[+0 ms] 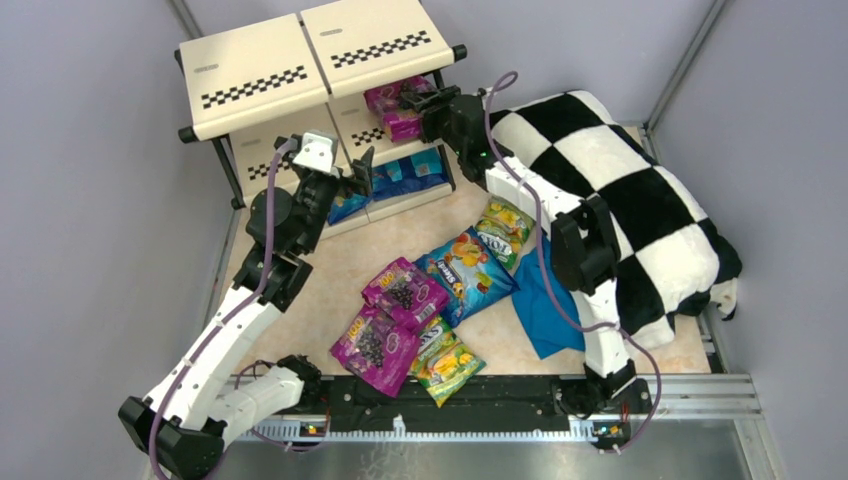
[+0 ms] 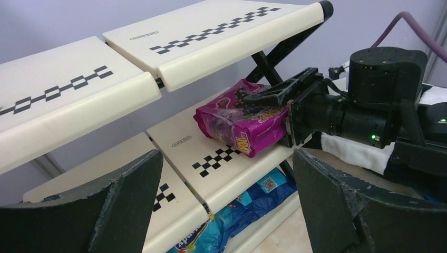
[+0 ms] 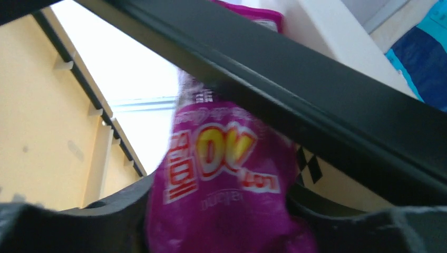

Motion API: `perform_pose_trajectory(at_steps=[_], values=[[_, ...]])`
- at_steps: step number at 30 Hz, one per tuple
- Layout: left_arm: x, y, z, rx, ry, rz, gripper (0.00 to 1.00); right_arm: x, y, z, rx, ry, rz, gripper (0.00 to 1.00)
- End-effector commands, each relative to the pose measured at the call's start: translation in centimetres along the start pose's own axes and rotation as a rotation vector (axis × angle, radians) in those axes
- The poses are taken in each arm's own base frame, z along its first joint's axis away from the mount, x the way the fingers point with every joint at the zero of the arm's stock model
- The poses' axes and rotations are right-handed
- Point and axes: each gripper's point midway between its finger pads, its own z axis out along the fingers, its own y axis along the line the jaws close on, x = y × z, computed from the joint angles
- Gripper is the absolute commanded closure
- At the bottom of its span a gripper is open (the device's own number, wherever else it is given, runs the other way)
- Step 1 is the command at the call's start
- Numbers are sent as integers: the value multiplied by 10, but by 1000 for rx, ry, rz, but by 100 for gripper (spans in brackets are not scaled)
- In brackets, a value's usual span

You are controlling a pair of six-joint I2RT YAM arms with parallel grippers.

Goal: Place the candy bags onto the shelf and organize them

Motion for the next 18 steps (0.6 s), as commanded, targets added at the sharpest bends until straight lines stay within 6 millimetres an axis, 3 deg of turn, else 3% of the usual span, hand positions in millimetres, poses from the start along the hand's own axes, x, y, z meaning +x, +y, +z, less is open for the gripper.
perform_pose_trajectory(at_steps=[1,5,18], values=[[-16,4,2,-19,-71,4,1,-8,57,-13,-107,-9,4,41],[-17,5,1,-21,-75,-1,1,-13,56,-32,-67,-29,-47,29],[-15,3,2,-14,-74,-14,1,-21,25,-104,26,-41,-133,25]])
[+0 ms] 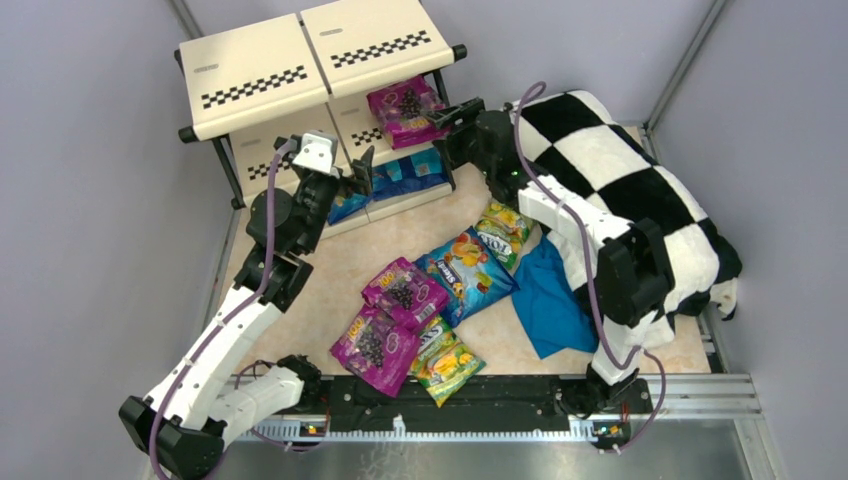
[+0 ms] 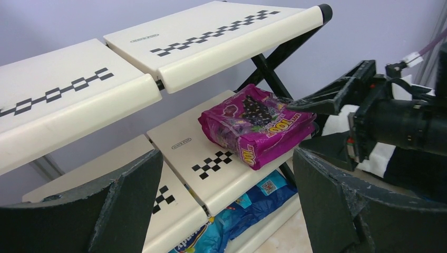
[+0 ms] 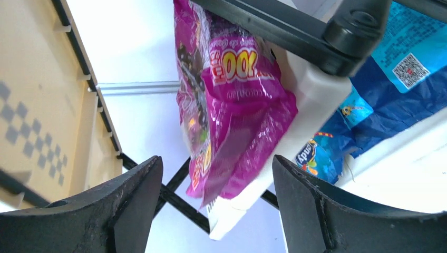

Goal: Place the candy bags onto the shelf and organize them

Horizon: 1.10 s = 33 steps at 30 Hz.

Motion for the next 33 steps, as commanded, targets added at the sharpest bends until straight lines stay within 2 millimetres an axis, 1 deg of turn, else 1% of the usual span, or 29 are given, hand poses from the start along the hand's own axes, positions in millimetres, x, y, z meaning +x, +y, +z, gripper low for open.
perform_pose_trajectory(at_steps=[1,3,5,8,11,12,17,20,21,25,30,33], values=[[-15,2,1,-9,-64,-18,1,-12,23,-32,-67,-24,-22,25],[-16,1,1,-4,-68,-26,1,-10,20,-33,-70,-19,-22,27],[-15,1,1,-5,-66,-26,1,-7,21,-31,-84,-4,-17,29],[-11,1,3,-8,-56,-20,1,-4,21,-23,-75,4,-21,32],[-8,0,5,-6,-48,-17,1,-2,21,-14,-86,14,-13,40],[-7,0,5,-5,-46,-16,1,-1,25,-13,-98,19,-9,44],[-9,1,4,-11,-51,-12,1,2,21,4,-81,26,-9,48],[-9,2,4,-13,-50,-12,1,1,24,12,-92,17,-8,57],[-9,2,4,-16,-51,-11,1,1,25,14,-97,13,-8,58],[-8,2,4,-15,-50,-10,1,-1,28,25,-98,-3,-5,62],[-8,2,4,-15,-50,-11,1,-3,25,35,-92,-22,13,62],[-9,3,4,-18,-51,-11,1,-2,24,41,-87,-15,21,63]])
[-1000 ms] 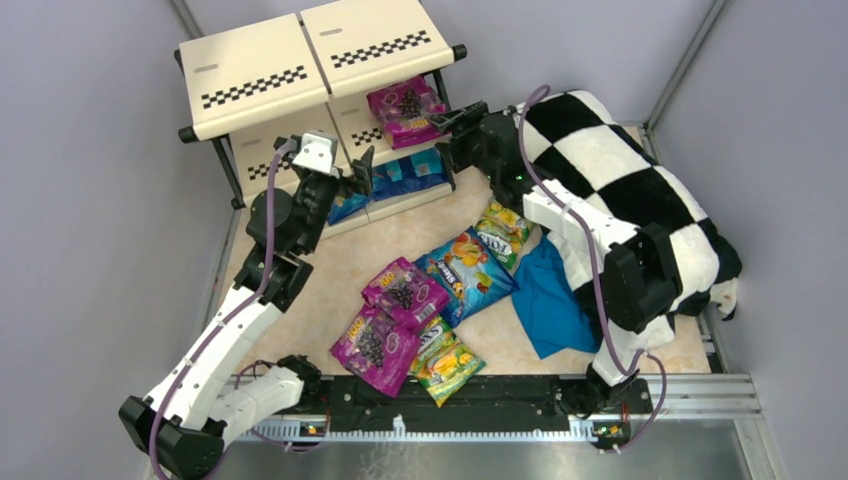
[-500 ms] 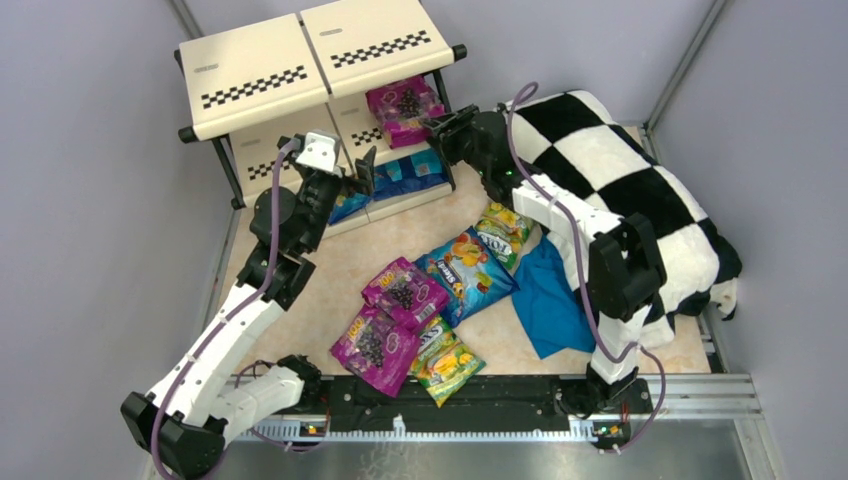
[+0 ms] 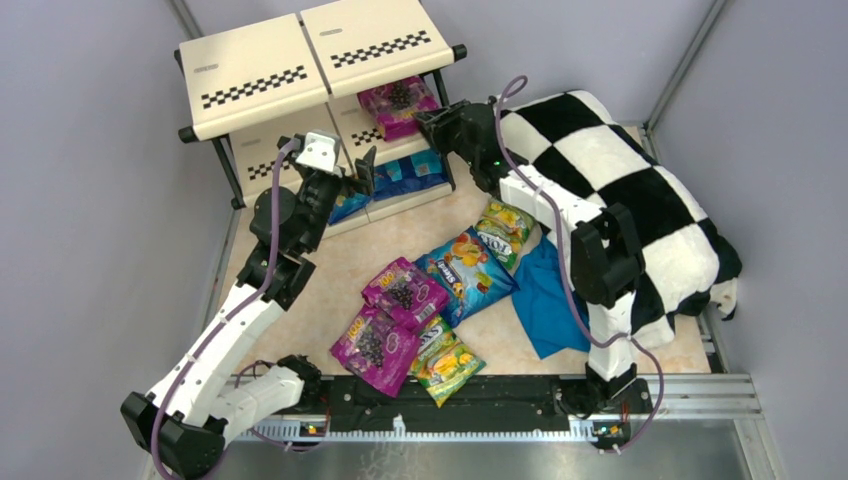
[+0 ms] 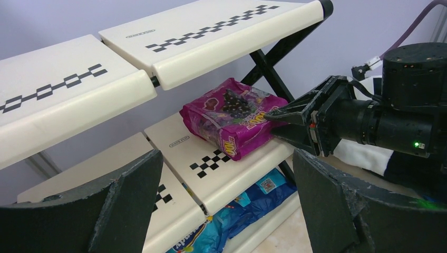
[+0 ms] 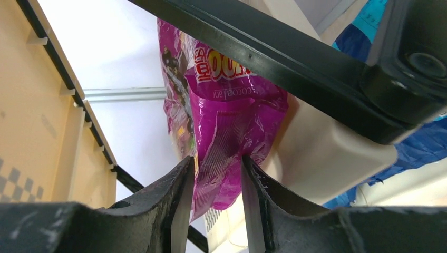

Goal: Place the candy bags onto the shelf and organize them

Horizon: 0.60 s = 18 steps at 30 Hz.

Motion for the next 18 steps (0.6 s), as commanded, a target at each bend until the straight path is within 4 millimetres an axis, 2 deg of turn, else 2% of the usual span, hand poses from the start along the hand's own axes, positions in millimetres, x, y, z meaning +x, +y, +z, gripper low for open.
perform_pose_trajectory(at_steps=[1,6,9,12,14,15,18], values=[[-15,5,1,-19,-63,-9,1,-8,28,8,-70,-25,30,63],[-15,6,1,-23,-63,-12,1,-6,35,3,-94,-14,18,62],[-14,7,1,-26,-61,-12,1,-3,48,-14,-133,11,-58,54],[-14,6,1,-25,-62,-14,1,-5,66,-53,-217,18,-203,38],[-14,6,2,-26,-61,-14,1,-7,66,-84,-234,12,-313,30],[-14,6,2,-24,-61,-17,1,-11,70,-106,-240,5,-367,28],[-18,3,0,-11,-63,-34,1,-8,23,-149,-150,51,-561,22]])
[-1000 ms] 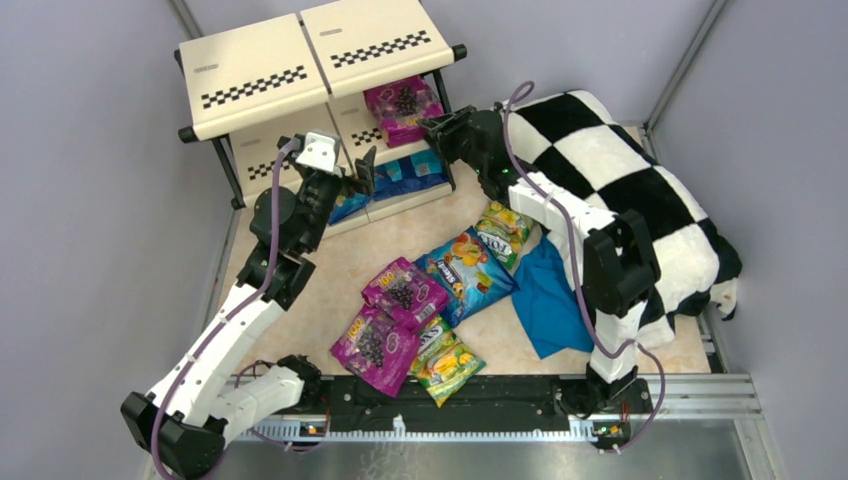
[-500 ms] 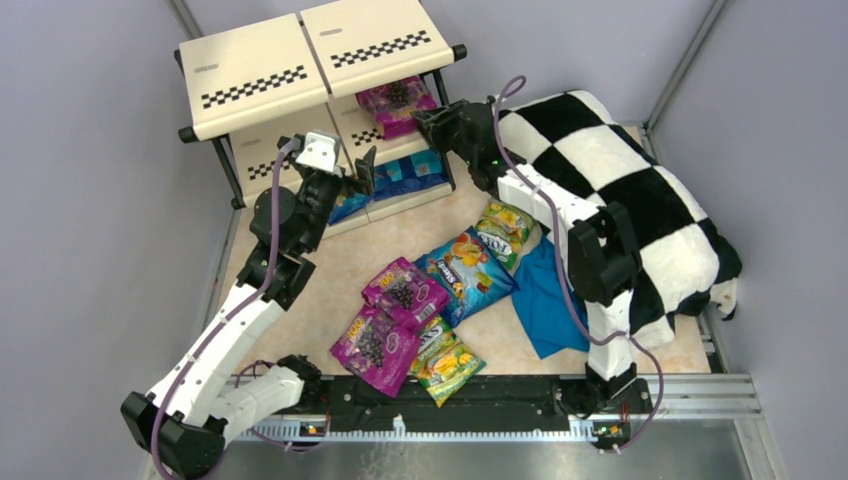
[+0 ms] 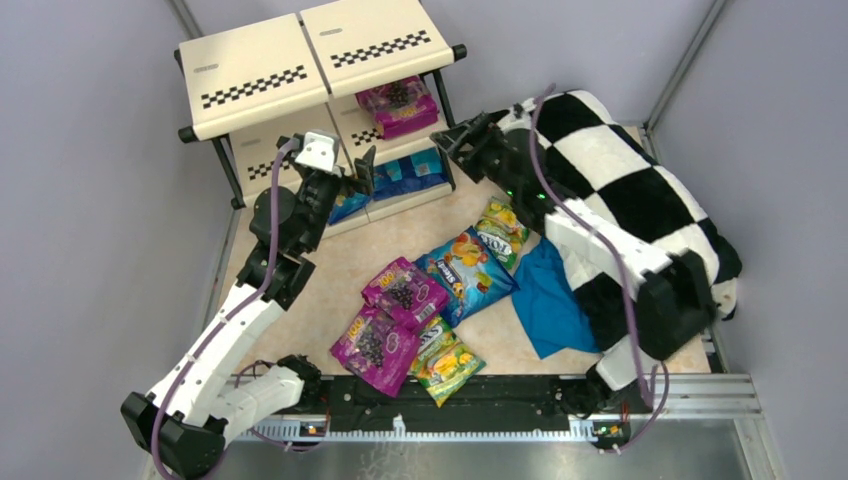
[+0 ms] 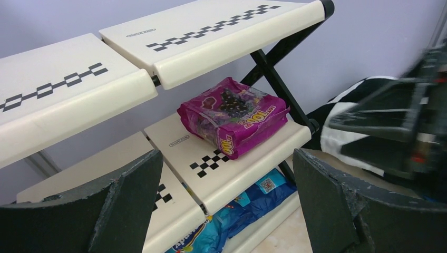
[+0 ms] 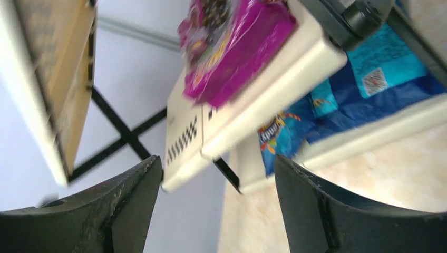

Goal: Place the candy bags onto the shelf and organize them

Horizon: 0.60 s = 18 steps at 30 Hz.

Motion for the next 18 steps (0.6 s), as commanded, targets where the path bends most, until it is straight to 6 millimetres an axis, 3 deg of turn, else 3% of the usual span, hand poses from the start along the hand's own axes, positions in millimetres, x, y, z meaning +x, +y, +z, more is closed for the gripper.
perform_pose_trajectory(at_steps=[1,5,11,15,18], values=[[-19,2,0,-3,-66,-37,1,-3,8,-85,-60,39,-364,21],[-19,1,0,-5,-62,-44,1,40,-68,-137,69,278,-594,19],[-9,-7,7,20,-27,-69,1,96,-162,-201,272,604,-655,19],[-1,-23,15,83,13,-89,1,128,-177,-227,256,696,-645,19],[8,-43,21,167,48,-96,1,127,-186,-242,299,718,-674,18]])
